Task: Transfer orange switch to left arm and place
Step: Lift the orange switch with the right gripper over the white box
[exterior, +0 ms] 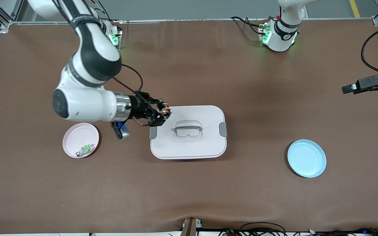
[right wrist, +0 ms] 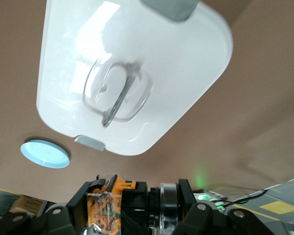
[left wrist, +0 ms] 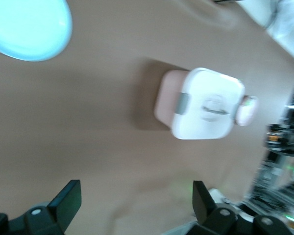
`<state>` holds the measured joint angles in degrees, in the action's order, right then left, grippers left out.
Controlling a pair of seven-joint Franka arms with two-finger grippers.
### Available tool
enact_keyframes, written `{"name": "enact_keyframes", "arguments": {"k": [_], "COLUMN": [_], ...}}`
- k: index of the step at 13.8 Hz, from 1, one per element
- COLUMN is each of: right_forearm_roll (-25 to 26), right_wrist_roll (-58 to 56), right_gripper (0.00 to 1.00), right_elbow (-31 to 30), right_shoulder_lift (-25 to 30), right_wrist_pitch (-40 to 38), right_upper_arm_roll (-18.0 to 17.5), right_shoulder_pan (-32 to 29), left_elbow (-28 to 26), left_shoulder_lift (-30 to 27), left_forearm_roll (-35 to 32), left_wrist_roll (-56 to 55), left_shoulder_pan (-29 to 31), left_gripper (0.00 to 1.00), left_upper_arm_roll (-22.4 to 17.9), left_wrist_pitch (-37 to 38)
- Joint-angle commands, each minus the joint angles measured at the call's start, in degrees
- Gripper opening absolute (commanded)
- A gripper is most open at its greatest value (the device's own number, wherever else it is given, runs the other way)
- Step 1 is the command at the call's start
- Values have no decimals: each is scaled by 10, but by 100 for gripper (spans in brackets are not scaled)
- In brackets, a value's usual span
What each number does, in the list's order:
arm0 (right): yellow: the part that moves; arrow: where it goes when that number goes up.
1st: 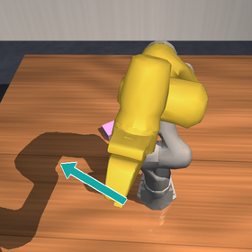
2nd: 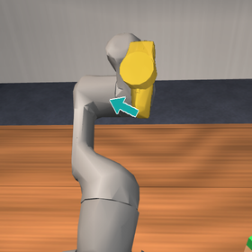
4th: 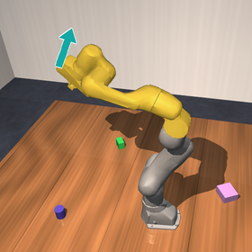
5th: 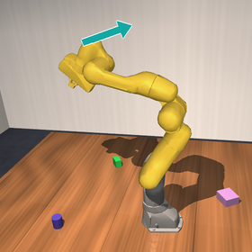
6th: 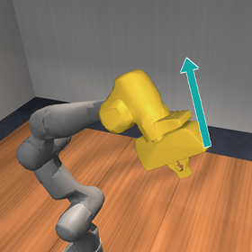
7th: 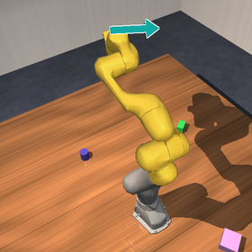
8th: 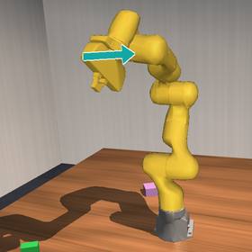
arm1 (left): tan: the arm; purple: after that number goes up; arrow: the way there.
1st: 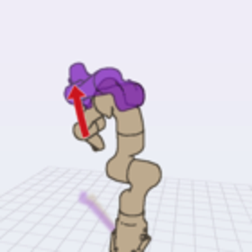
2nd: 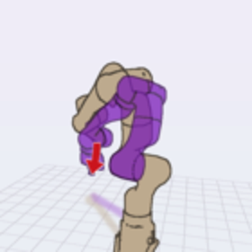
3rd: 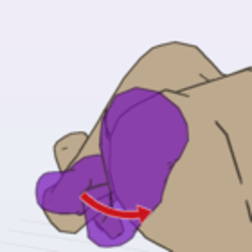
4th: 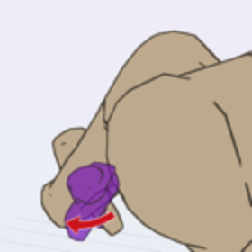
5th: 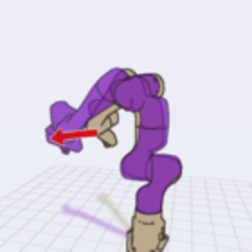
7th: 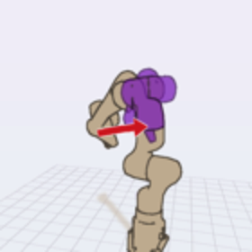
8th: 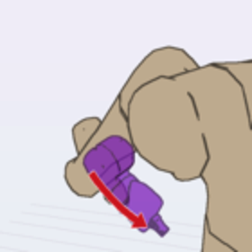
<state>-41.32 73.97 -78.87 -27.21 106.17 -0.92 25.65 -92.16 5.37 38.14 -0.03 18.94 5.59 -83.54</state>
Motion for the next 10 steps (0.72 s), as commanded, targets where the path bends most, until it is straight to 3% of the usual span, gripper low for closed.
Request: {"name": "enact_keyframes", "arguments": {"k": [1, 4, 10], "right_forearm_roll": [-30, -35, -32], "right_wrist_roll": [77, 159, 251], "right_gripper": [0, 0, 0], "right_elbow": [63, 143, 158], "right_shoulder_lift": [-38, -91, -107], "right_wrist_pitch": [18, 45, 91], "right_upper_arm_roll": [7, 7, 10], "right_shoulder_pan": [32, 66, 120], "left_elbow": [-80, -215, -230], "left_shoulder_lift": [-54, -146, -152], "left_forearm_roll": [72, 172, 195], "left_wrist_roll": [-18, -21, -128], "left_shoulder_pan": [-3, -3, -3], "left_gripper": [100, 100, 100], "left_upper_arm_roll": [13, 59, 179], "left_wrist_pitch": [-48, -192, -282]}}
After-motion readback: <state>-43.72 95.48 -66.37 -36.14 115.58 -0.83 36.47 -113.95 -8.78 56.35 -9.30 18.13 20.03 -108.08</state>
